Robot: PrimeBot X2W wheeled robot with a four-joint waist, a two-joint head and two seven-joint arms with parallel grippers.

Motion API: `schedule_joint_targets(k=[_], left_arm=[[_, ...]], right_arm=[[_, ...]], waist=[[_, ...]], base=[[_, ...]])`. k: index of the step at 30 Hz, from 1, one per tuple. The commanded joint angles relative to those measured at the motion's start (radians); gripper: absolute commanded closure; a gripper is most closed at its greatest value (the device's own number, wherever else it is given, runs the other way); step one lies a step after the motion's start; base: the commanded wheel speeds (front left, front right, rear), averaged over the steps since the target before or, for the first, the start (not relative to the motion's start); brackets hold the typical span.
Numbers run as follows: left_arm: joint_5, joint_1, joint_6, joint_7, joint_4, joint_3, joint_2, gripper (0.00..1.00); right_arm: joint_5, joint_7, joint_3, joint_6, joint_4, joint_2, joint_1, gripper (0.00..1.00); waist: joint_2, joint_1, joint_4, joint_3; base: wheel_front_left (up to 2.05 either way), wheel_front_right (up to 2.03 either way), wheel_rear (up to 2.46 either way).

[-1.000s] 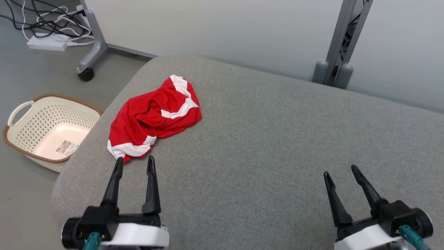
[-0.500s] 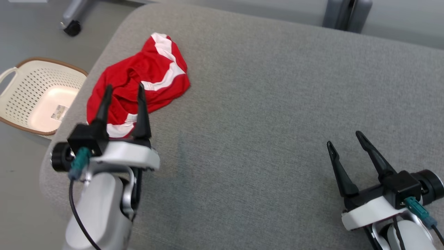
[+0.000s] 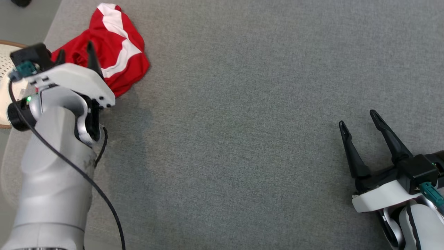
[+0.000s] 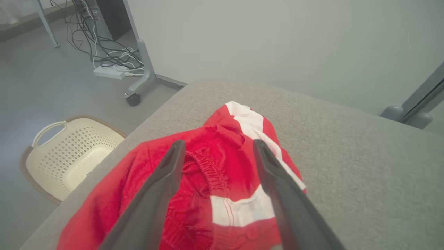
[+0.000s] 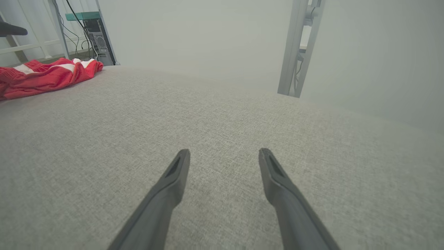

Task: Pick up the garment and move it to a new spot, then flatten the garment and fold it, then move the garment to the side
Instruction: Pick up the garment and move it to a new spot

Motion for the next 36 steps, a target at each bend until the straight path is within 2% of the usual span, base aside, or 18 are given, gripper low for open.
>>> schedule_joint_targets(k=[1, 7, 11, 13, 16, 19, 21, 22, 26, 27, 29, 36], left_arm=[[-0.015, -0.038, 0.001, 0.031, 0.028, 0.007, 0.007, 0.0], [-0.011, -0.13, 0.012, 0.22, 0.174, -0.015, 0.043, 0.0], [-0.008, -0.144, 0.004, 0.281, 0.217, -0.034, 0.044, 0.0], [-0.018, -0.133, -0.006, 0.305, 0.238, -0.036, 0.048, 0.0], [-0.018, -0.124, 0.001, 0.291, 0.25, -0.035, 0.061, 0.0], [-0.031, -0.113, -0.011, 0.276, 0.26, -0.028, 0.061, 0.0], [-0.037, -0.104, -0.02, 0.252, 0.261, -0.023, 0.067, 0.94], [-0.045, -0.098, -0.025, 0.233, 0.26, -0.02, 0.066, 1.0], [-0.057, -0.075, -0.059, 0.106, 0.231, -0.003, 0.073, 1.0], [-0.068, -0.061, -0.073, 0.037, 0.214, 0.009, 0.075, 1.0], [-0.075, -0.043, -0.086, -0.031, 0.195, 0.017, 0.075, 1.0], [-0.067, 0.005, -0.119, -0.103, 0.143, -0.001, 0.076, 1.0]], right_arm=[[-0.007, 0.0, -0.001, 0.0, -0.004, -0.005, -0.011, 0.0], [-0.007, 0.0, 0.016, 0.0, 0.009, 0.005, -0.036, 0.0], [-0.001, 0.0, 0.019, 0.0, 0.012, 0.012, -0.053, 0.0], [0.001, 0.0, 0.023, -0.001, 0.013, 0.016, -0.061, 0.0], [0.012, 0.0, 0.028, 0.0, 0.012, 0.02, -0.076, 0.0], [0.017, 0.0, 0.026, -0.001, 0.006, 0.025, -0.084, 0.0], [0.02, 0.0, 0.028, -0.001, 0.006, 0.028, -0.09, 0.0], [0.021, 0.0, 0.027, -0.001, 0.007, 0.03, -0.091, 0.0], [0.025, 0.0, 0.026, 0.0, 0.01, 0.043, -0.086, 0.0], [0.026, 0.0, 0.019, 0.0, 0.01, 0.053, -0.076, 0.0], [0.031, 0.0, 0.018, 0.0, 0.018, 0.062, -0.064, 0.0], [0.041, 0.0, 0.017, 0.0, 0.033, 0.092, -0.022, 0.0]], waist=[[0.0, 0.0, -0.01, 0.022], [0.0, 0.0, -0.022, 0.05], [0.0, 0.0, -0.032, 0.058], [0.0, 0.0, -0.038, 0.061], [0.0, 0.0, -0.051, 0.068], [0.0, 0.0, -0.064, 0.069], [0.0, 0.0, -0.073, 0.066], [0.0, 0.0, -0.077, 0.063], [0.0, 0.0, -0.097, 0.038], [0.0, 0.0, -0.106, 0.015], [0.0, 0.0, -0.116, -0.014], [0.0, 0.0, -0.156, -0.128]], base=[[0.0, 0.0, 0.0], [0.0, 0.0, 0.0], [0.0, 0.0, 0.0], [0.0, 0.0, 0.0], [0.0, 0.0, 0.0], [0.0, 0.0, 0.0], [0.0, 0.0, 0.0], [0.0, 0.0, 0.0], [0.0, 0.0, 0.0], [0.0, 0.0, 0.0], [0.0, 0.0, 0.0], [0.0, 0.0, 0.0]])
